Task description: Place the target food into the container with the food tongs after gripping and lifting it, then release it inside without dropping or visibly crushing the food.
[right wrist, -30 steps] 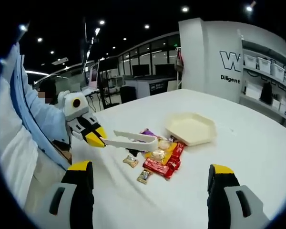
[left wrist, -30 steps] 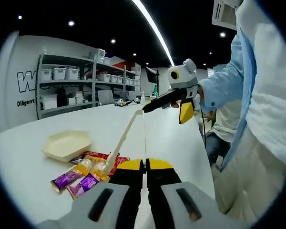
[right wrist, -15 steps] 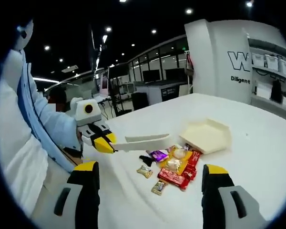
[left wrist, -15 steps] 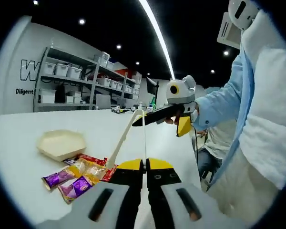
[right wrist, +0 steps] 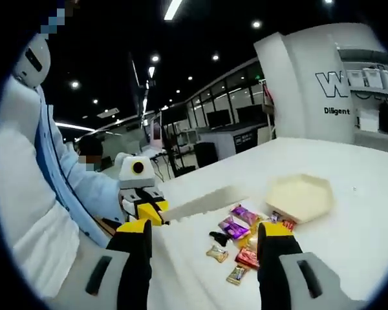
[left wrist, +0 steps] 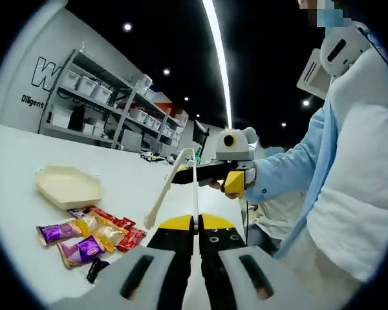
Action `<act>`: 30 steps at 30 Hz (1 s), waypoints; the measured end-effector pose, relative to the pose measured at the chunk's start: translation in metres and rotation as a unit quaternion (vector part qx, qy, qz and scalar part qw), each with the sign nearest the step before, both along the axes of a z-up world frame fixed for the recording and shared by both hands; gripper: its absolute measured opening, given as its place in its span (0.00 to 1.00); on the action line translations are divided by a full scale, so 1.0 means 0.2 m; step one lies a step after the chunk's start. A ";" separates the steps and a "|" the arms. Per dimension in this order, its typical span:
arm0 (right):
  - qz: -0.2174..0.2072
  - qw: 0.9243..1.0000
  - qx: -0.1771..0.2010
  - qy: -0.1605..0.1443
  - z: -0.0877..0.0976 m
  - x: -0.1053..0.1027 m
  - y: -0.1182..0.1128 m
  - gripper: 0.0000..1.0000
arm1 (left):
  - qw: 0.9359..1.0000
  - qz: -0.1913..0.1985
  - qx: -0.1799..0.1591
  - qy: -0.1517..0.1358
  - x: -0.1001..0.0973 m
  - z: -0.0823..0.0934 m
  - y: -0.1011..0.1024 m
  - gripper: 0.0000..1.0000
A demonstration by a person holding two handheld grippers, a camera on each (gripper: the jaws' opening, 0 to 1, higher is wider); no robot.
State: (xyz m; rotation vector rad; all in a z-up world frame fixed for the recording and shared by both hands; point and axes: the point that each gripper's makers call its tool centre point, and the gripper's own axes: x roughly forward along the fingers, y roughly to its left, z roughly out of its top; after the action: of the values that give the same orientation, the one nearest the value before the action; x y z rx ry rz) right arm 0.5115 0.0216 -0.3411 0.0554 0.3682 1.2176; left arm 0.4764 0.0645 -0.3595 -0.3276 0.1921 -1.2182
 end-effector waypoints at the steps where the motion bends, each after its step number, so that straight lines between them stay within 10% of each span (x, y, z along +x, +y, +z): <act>1: 0.003 1.000 0.001 0.000 0.01 -0.01 0.01 0.61 | 1.000 -0.006 -0.006 0.005 -0.01 0.00 -0.01 0.00; 11: 0.040 0.998 0.049 0.023 0.10 -0.09 0.07 0.54 | 0.995 -0.037 -0.080 0.040 -0.07 0.10 -0.04 0.00; 30: 0.071 0.995 0.064 0.013 0.15 -0.13 0.13 0.37 | 0.992 -0.060 -0.097 0.055 -0.12 0.13 -0.05 0.00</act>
State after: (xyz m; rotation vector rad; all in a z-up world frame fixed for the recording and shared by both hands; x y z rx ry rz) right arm 0.4861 0.0470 -0.3102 0.1570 0.3203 1.3807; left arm 0.4533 0.0537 -0.3336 -0.5607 0.1916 -1.3427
